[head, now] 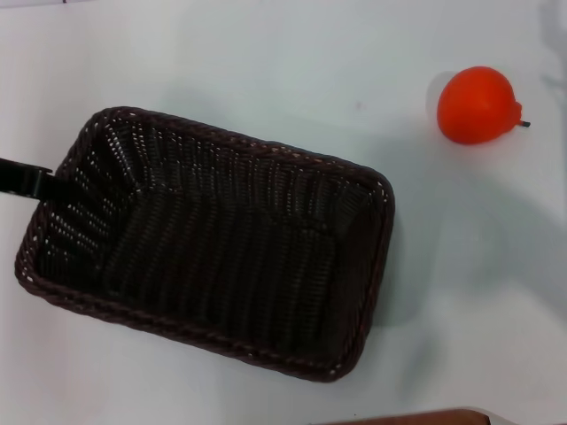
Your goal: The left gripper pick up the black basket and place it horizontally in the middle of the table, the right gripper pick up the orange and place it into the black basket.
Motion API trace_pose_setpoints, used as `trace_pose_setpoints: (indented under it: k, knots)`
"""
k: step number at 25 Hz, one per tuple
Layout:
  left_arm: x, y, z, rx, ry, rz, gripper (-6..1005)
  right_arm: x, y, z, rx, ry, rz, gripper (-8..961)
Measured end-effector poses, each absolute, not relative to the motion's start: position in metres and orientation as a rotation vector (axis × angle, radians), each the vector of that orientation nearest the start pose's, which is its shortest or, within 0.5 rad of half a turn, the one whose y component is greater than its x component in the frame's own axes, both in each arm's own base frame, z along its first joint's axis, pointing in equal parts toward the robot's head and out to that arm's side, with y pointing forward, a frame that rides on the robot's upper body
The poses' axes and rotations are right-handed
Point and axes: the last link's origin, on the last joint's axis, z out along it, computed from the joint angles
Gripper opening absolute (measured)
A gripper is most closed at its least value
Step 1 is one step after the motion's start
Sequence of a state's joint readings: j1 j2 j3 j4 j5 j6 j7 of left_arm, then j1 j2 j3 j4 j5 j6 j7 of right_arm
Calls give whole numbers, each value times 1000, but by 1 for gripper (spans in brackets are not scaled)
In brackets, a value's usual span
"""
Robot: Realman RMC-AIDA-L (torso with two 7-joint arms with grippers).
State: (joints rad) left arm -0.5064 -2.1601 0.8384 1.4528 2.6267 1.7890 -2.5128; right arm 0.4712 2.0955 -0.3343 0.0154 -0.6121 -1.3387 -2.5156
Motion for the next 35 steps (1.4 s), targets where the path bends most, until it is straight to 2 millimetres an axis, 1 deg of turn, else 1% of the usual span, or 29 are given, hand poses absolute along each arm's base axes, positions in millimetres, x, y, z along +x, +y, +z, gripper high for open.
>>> trace_pose_setpoints:
  k: [4, 9, 13, 19, 23, 29, 32, 35]
  knots:
    - [-238, 321, 81, -2316, -1457, 38, 172, 371, 315, 57, -908, -1031, -1625, 790]
    - [-244, 314, 101, -2273, -1553, -246, 188, 374, 315, 55, -935, -1025, -1632, 790]
    - [-248, 310, 106, -2246, -1603, -389, 201, 375, 318, 57, -941, -1019, -1637, 790]
    - [-252, 306, 103, -2218, -1663, -535, 220, 374, 323, 57, -952, -1022, -1634, 790]
    - [-262, 305, 99, -2139, -1724, -633, 232, 374, 324, 57, -960, -1024, -1634, 790]
    - [-278, 306, 84, -2043, -1803, -775, 251, 375, 324, 56, -964, -1023, -1635, 790]
    - [-285, 305, 78, -2004, -1830, -807, 261, 375, 324, 56, -965, -1023, -1635, 790]
    - [-293, 303, 69, -1978, -1863, -848, 270, 374, 325, 56, -963, -1024, -1632, 790]
